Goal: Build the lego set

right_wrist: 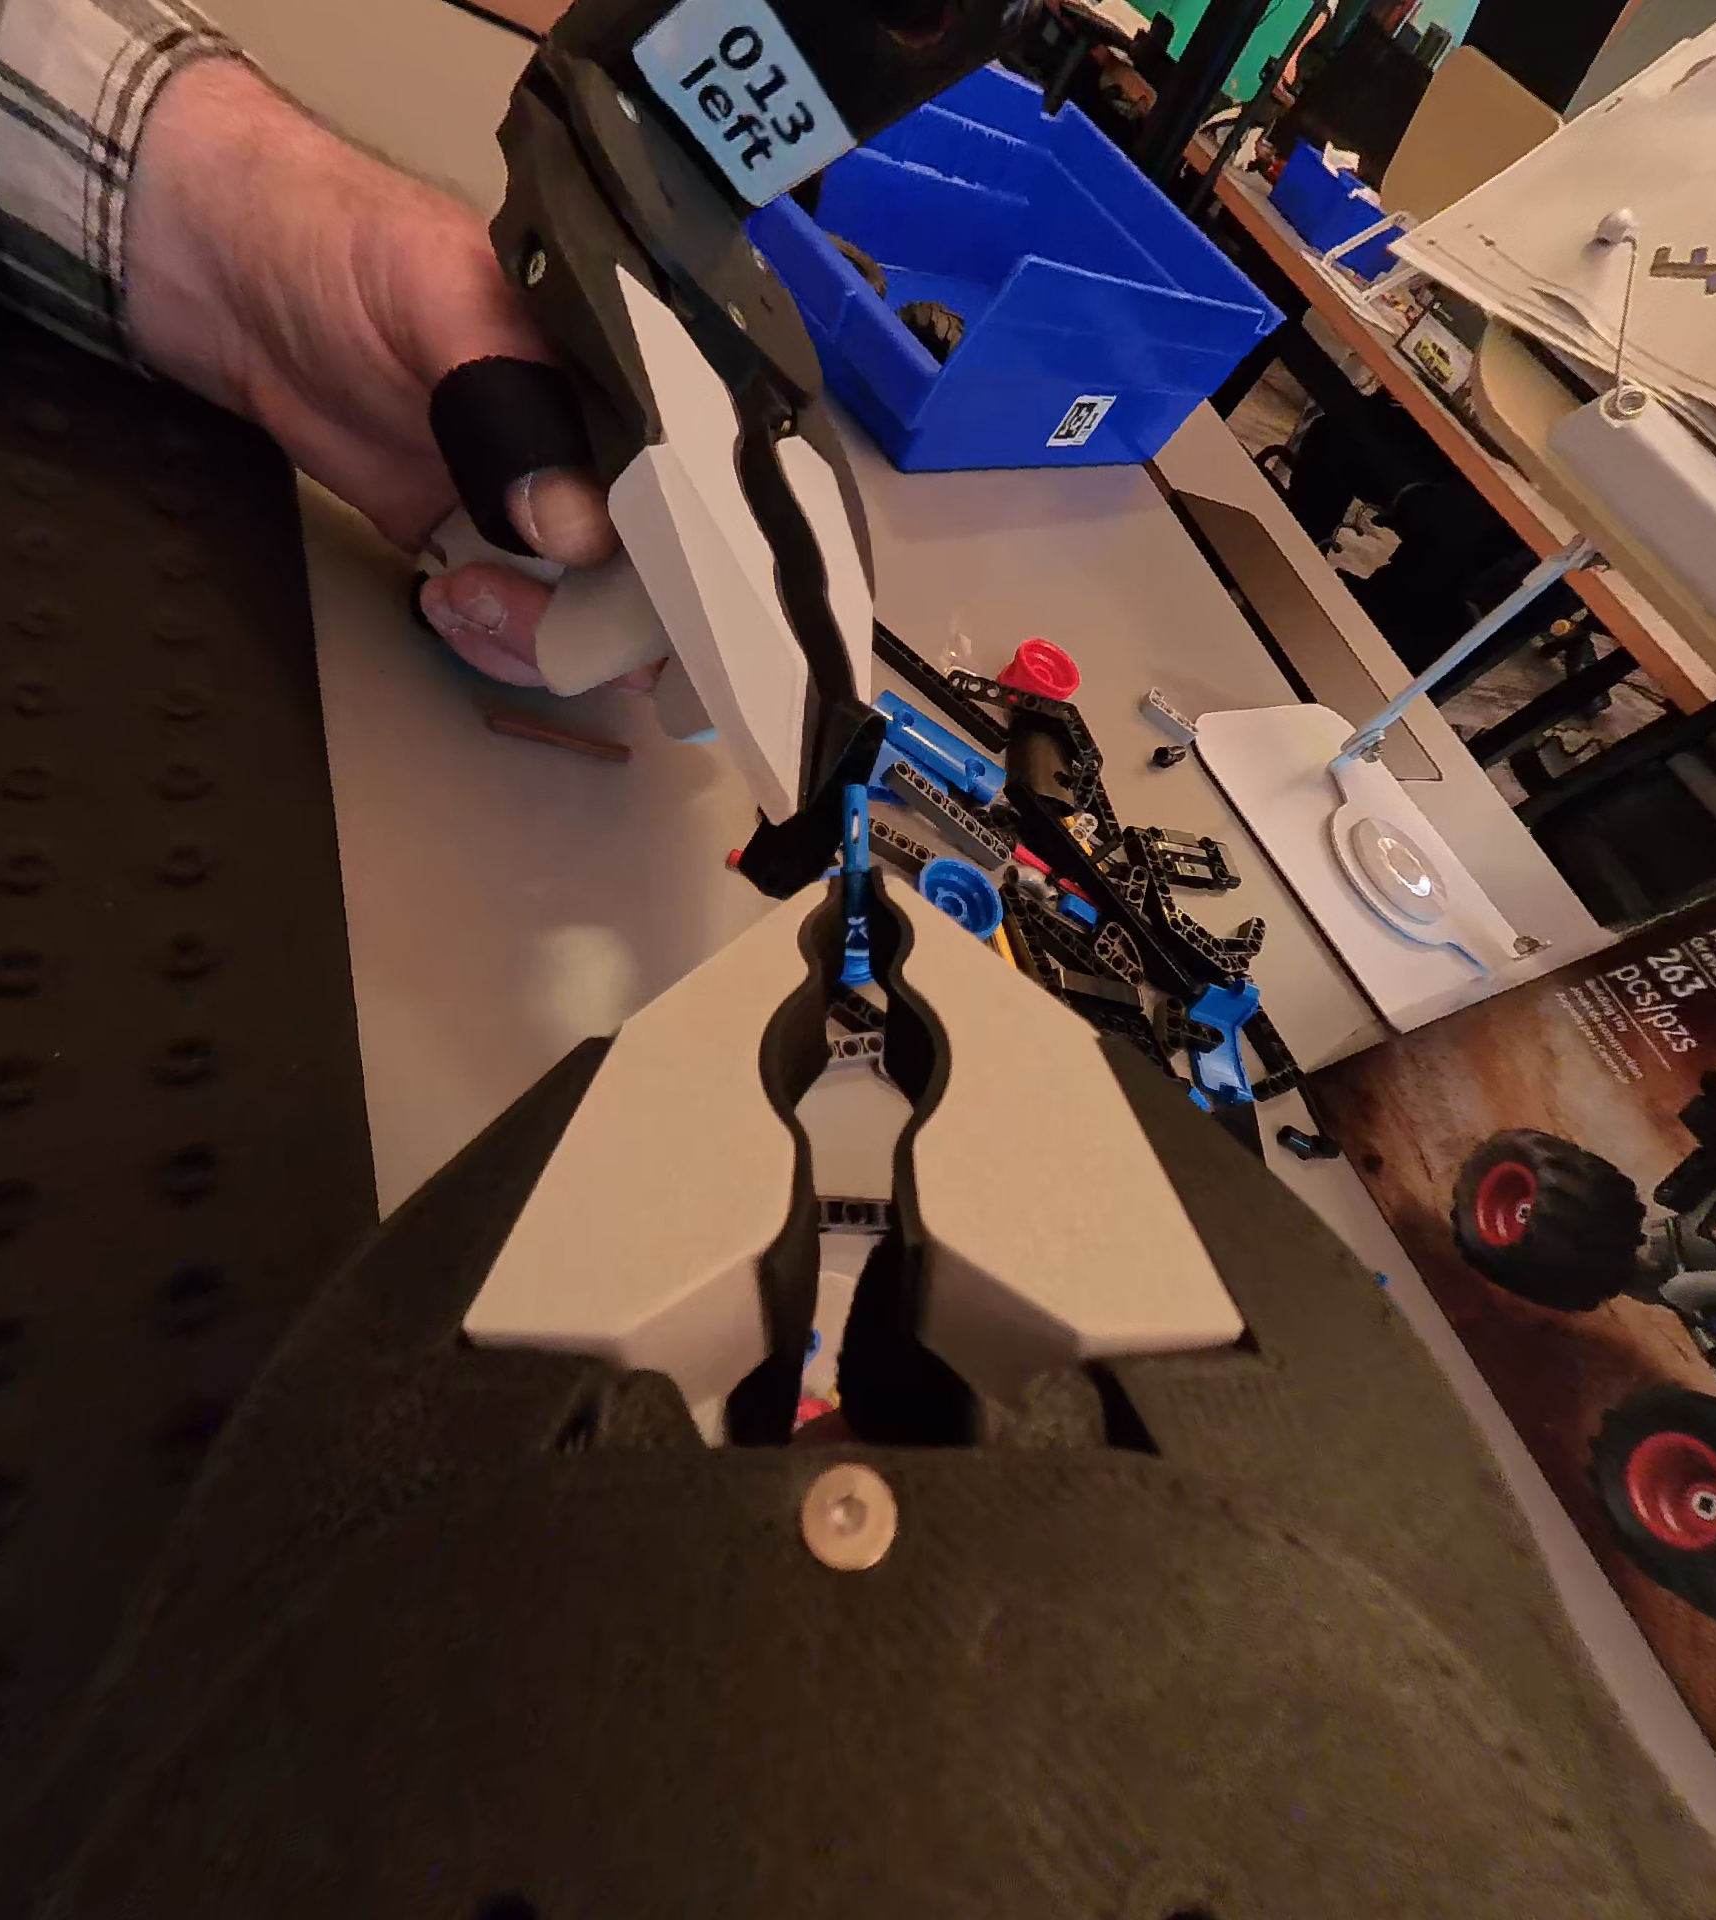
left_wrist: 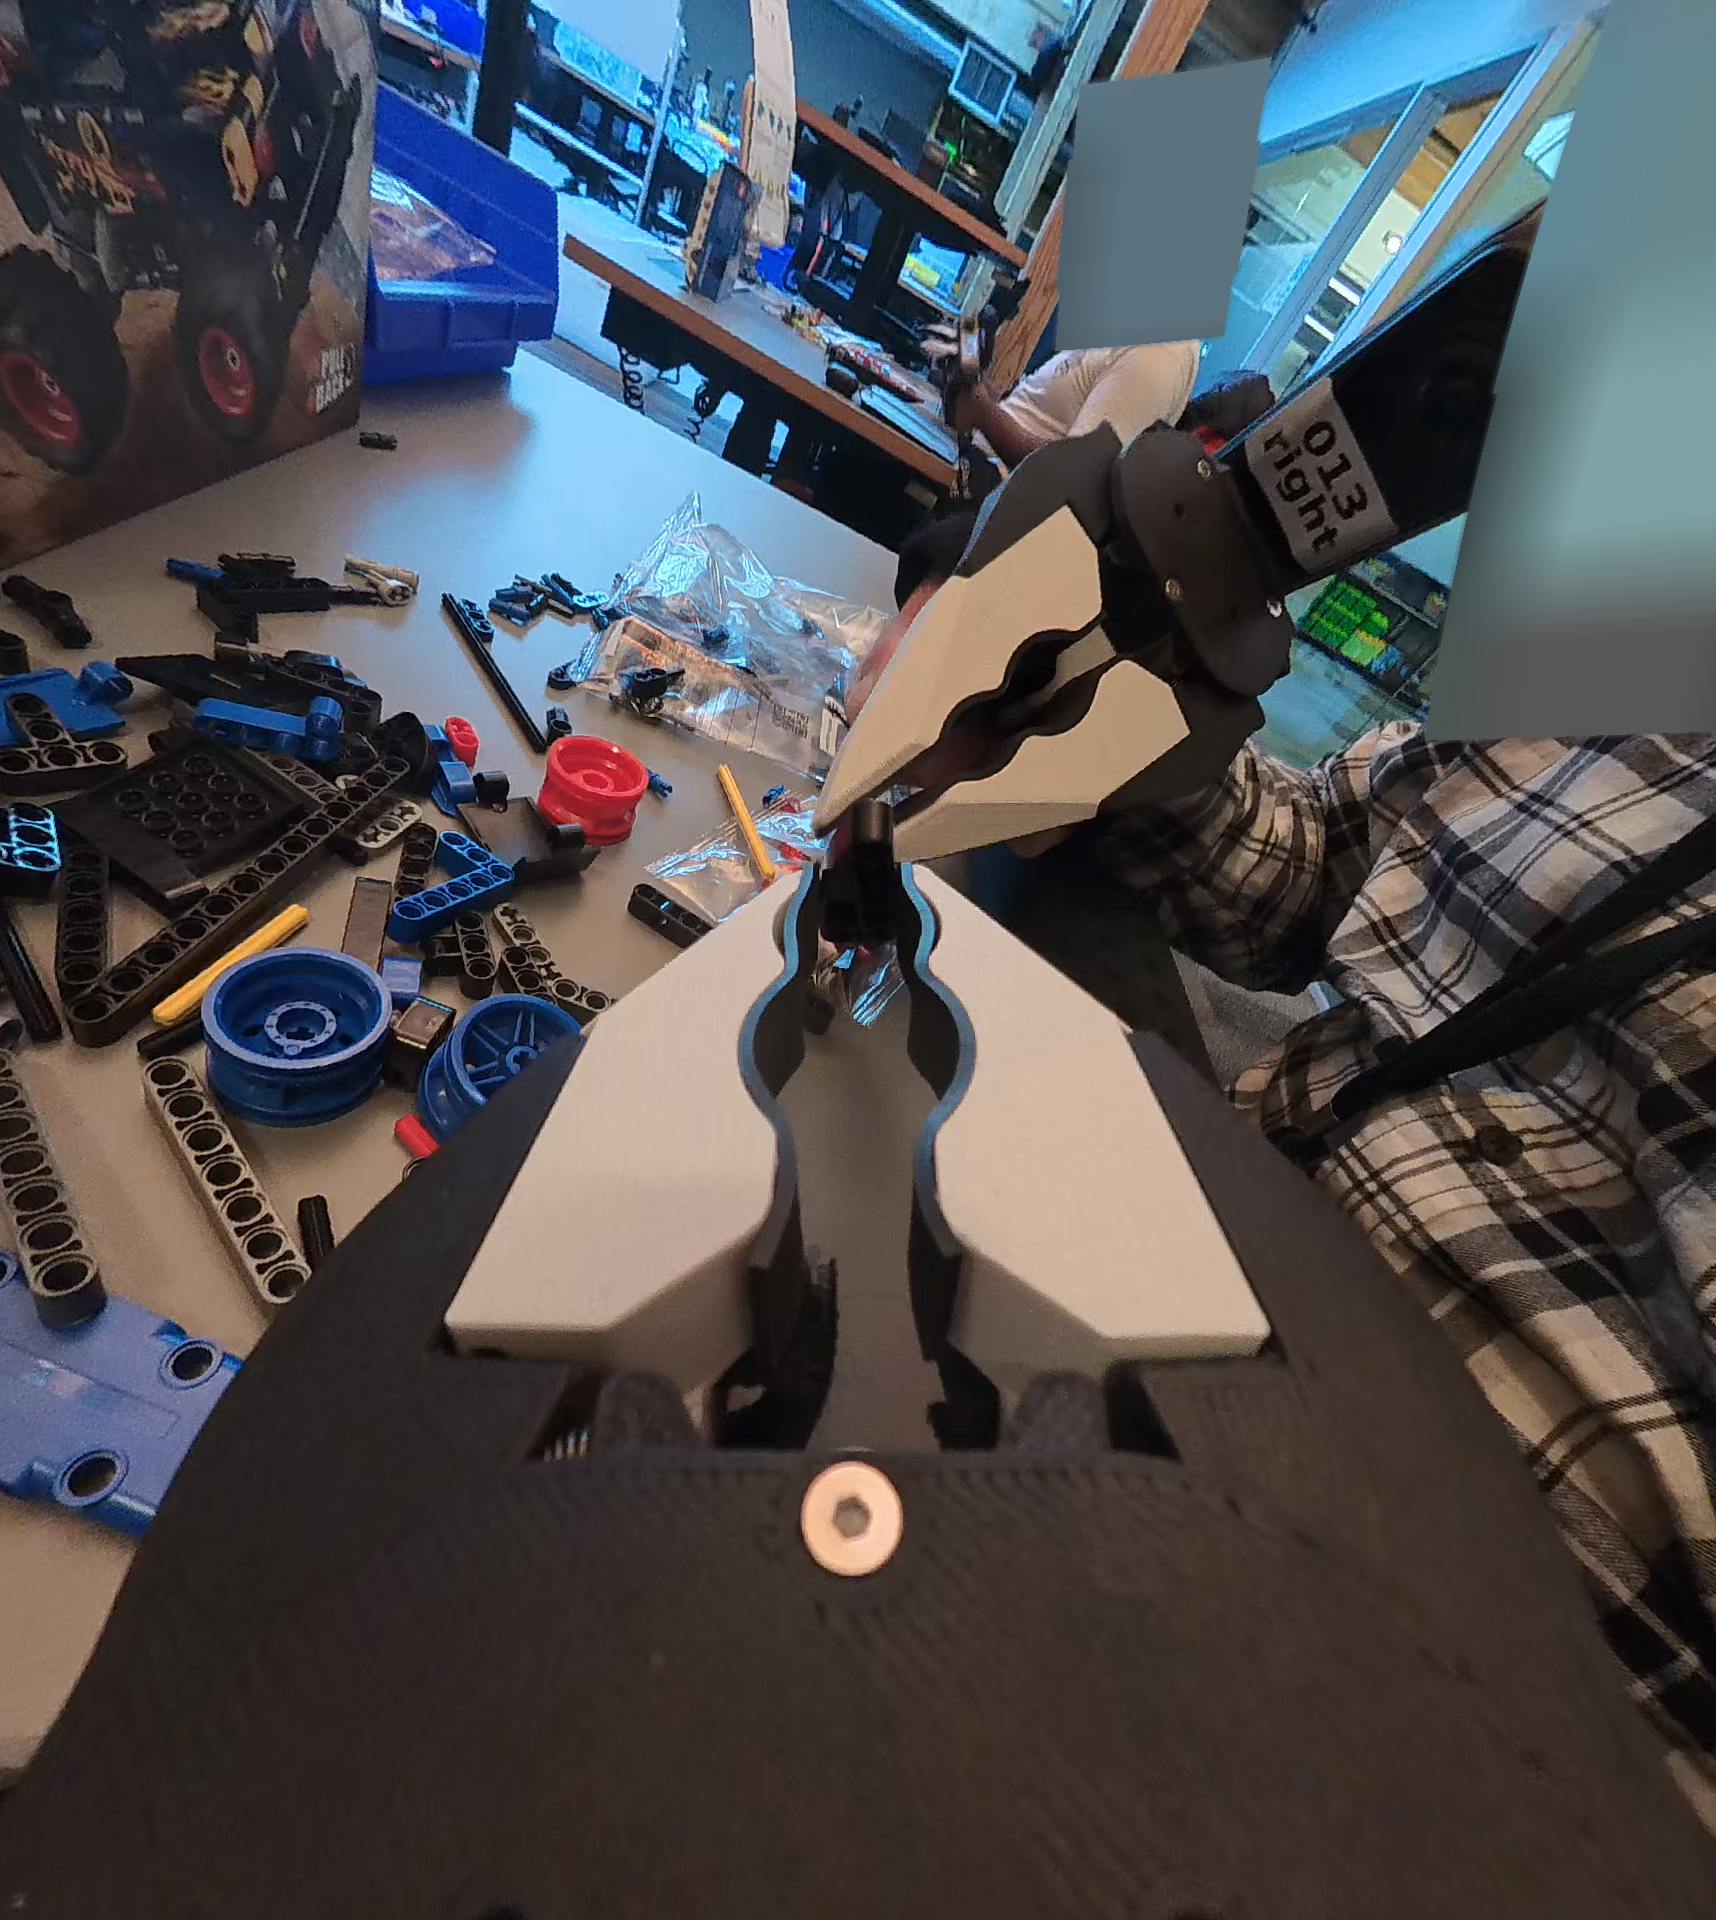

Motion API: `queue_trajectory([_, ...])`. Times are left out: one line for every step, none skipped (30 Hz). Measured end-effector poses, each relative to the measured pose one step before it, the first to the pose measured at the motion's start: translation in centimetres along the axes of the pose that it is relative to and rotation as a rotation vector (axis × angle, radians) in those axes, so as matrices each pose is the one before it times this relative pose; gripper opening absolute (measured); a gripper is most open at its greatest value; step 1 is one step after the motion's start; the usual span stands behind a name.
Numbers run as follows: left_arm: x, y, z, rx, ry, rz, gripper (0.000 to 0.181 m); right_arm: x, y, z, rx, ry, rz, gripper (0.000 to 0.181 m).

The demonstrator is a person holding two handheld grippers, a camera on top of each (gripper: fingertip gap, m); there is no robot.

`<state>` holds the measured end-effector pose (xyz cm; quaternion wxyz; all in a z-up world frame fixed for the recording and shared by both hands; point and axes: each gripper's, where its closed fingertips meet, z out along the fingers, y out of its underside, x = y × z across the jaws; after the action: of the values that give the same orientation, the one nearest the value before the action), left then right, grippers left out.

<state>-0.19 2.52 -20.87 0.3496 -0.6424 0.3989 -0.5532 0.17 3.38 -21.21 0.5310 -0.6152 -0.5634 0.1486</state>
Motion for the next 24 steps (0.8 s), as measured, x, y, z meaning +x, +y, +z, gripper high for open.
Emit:
queue_trajectory([-0.038,0.117,0.030,-0.0082,-0.0031,0.0038,0.012,-0.088,0.031,0.024,-0.0027,-0.0029,-0.0032,0.001])
queue_trajectory([-0.067,0.052,0.033,-0.0034,-0.0066,0.0040,0.012,-0.114,0.025,0.043,-0.0024,-0.0051,-0.0019,0.001])
queue_trajectory([-0.009,0.028,0.035,-0.0005,-0.0035,0.0024,0.012,-0.127,0.013,0.056,-0.0009,-0.0062,0.0007,0.001])
queue_trajectory([0.044,0.038,0.065,-0.0020,0.0000,0.0012,0.012,-0.104,-0.024,0.049,-0.0003,-0.0025,-0.0015,0.001])
queue_trajectory([-0.009,0.050,0.038,-0.0038,-0.0038,0.0034,0.012,-0.039,0.008,0.027,-0.0022,0.0009,-0.0036,0.001])
queue_trajectory([-0.055,0.018,0.006,-0.0013,-0.0054,0.0051,0.012,-0.021,0.039,0.032,-0.0014,-0.0008,0.0024,0.001])
queue_trajectory([-0.024,0.014,0.020,-0.0010,-0.0029,0.0025,0.012,-0.013,0.021,0.012,0.0008,-0.0038,0.0076,0.001])
queue_trajectory([-0.002,0.000,0.015,-0.0021,-0.0026,0.0049,0.012,-0.017,0.015,-0.010,0.0001,-0.0039,0.0049,0.001])
queue_trajectory([0.000,-0.001,-0.013,-0.0054,-0.0080,0.0186,0.012,-0.032,0.003,-0.009,0.0002,-0.0027,0.0032,0.001])
queue_trajectory([-0.035,0.039,0.005,-0.0110,-0.0121,0.0236,0.011,-0.047,0.005,0.006,-0.0001,-0.0039,0.0049,0.001])
queue_trajectory([-0.065,0.113,0.034,-0.0155,-0.0135,0.0210,0.011,-0.058,0.057,0.039,-0.0023,-0.0048,0.0035,0.001])
queue_trajectory([-0.076,0.177,0.044,-0.0203,-0.0146,0.0233,0.012,-0.075,0.093,0.044,-0.0049,-0.0024,-0.0040,0.001])
queue_trajectory([-0.045,0.126,0.003,-0.0212,-0.0136,0.0277,0.012,-0.061,0.072,0.050,-0.0057,0.0012,-0.0101,0.001])
queue_trajectory([-0.052,0.089,-0.016,-0.0227,-0.0131,0.0284,0.012,-0.047,0.035,0.036,-0.0037,0.0020,-0.0099,0.001])
queue_trajectory([-0.124,0.181,0.000,-0.0314,-0.0188,0.0352,0.012,-0.014,0.069,0.016,-0.0052,0.0012,-0.0093,0.001])
queue_trajectory([-0.121,0.234,0.010,-0.0363,-0.0209,0.0431,0.012,0.000,0.123,0.026,-0.0084,0.0038,-0.0155,0.001])
queue_trajectory([-0.072,0.111,0.005,-0.0294,-0.0177,0.0372,0.012,-0.015,0.131,0.028,-0.0107,0.0060,-0.0215,0.001])
queue_trajectory([-0.047,0.224,0.057,-0.0365,-0.0163,0.0372,0.012,-0.056,0.056,0.021,-0.0068,0.0034,-0.0193,0.001])
queue_trajectory([-0.143,0.359,0.104,-0.0444,-0.0262,0.0479,0.012,-0.103,0.002,0.023,-0.0042,0.0001,-0.0158,0.001])
queue_trajectory([-0.185,0.277,0.082,-0.0391,-0.0328,0.0553,0.012,-0.028,0.110,0.057,-0.0121,0.0054,-0.0232,0.001])
queue_trajectory([-0.046,0.226,0.088,-0.0369,-0.0241,0.0511,0.012,0.027,0.242,0.094,-0.0216,0.0124,-0.0314,0.001])
queue_trajectory([-0.059,0.122,0.072,-0.0292,-0.0246,0.0459,0.012,-0.072,0.210,0.131,-0.0198,0.0081,-0.0291,0.001])
queue_trajectory([-0.083,0.129,0.090,-0.0304,-0.0229,0.0360,0.012,-0.246,0.047,0.140,-0.0103,-0.0031,-0.0191,0.001])
queue_trajectory([0.014,0.191,0.140,-0.0316,-0.0166,0.0346,0.012,-0.204,0.032,0.129,-0.0090,-0.0019,-0.0174,0.001])
